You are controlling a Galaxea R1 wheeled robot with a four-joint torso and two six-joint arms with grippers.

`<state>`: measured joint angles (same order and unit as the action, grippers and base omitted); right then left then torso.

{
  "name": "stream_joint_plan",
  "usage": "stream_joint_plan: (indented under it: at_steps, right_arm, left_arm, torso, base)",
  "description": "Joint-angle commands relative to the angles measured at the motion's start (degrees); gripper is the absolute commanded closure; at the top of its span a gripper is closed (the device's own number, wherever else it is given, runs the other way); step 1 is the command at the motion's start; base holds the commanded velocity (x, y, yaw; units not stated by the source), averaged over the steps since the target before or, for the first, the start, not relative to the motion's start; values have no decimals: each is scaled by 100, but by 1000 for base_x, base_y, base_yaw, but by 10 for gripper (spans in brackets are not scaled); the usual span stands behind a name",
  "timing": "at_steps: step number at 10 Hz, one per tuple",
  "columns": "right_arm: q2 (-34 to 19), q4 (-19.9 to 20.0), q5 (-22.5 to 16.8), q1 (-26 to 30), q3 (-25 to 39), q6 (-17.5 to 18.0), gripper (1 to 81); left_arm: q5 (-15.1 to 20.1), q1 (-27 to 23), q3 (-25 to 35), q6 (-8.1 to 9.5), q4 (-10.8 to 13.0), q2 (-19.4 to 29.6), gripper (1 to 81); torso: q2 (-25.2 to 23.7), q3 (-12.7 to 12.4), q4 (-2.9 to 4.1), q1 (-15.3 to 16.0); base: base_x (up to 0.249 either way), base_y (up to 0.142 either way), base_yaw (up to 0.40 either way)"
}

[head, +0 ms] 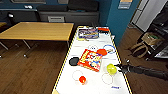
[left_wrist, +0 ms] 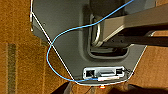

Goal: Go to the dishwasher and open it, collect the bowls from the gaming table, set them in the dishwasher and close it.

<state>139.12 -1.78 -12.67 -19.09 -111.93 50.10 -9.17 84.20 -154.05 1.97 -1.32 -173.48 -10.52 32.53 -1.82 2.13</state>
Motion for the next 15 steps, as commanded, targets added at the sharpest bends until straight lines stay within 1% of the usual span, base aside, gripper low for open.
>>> stream_joint_plan:
  at_steps: [1,2,3,5,6,8,9,10,11,12,13,15]
  right_arm:
    - [-101,90,-96,717,6,26,10]
    - [-92,90,-87,700,15,26,10]
    - [-92,90,-34,673,24,35,10]
    - [-66,90,44,647,-3,43,10]
    - [-57,90,150,603,-3,61,10]
    - [-31,125,599,374,-64,70,10]
    - [-22,125,678,313,-73,70,10]
    - [-48,134,906,234,6,79,10]
    - [-101,143,1396,155,154,96,10]
    - [-127,134,1513,120,226,114,10]
    - [-171,134,1539,93,287,122,811]
    - [-426,134,1855,31,648,114,811]
  left_arm:
    - [407,40,42,31,-44,-11,10]
    - [407,48,42,31,-44,-20,10]
    - [407,49,42,23,-44,-20,10]
    - [407,40,42,31,-44,-20,10]
    - [407,40,42,31,-44,-20,10]
    - [486,49,42,22,-44,-20,10]
    - [556,49,42,31,-44,-2,10]
    - [556,49,33,31,-44,6,10]
    - [556,57,33,31,-44,15,10]
    - [556,75,33,40,-44,15,10]
    - [565,84,24,66,-44,24,10]
    - [556,84,33,66,-44,24,10]
  torso:
    - [0,273,0,0]
    - [0,376,0,2]
    - [2,212,0,2]
    - [4,290,0,5]
    - [6,290,0,5]
    - [6,290,0,5]
    - [6,290,0,5]
    - [6,290,0,5]
    - [6,290,0,5]
    - [6,290,0,5]
    - [6,290,0,5]
    - [6,290,0,5]
  base:
    - [0,0,0]
    - [0,0,0]
    - [0,0,0]
    - [0,0,0]
    - [0,0,0]
    - [0,0,0]
    - [0,0,0]
    - [0,0,0]
    - [0,0,0]
    - [0,0,0]
    - [0,0,0]
    - [0,0,0]
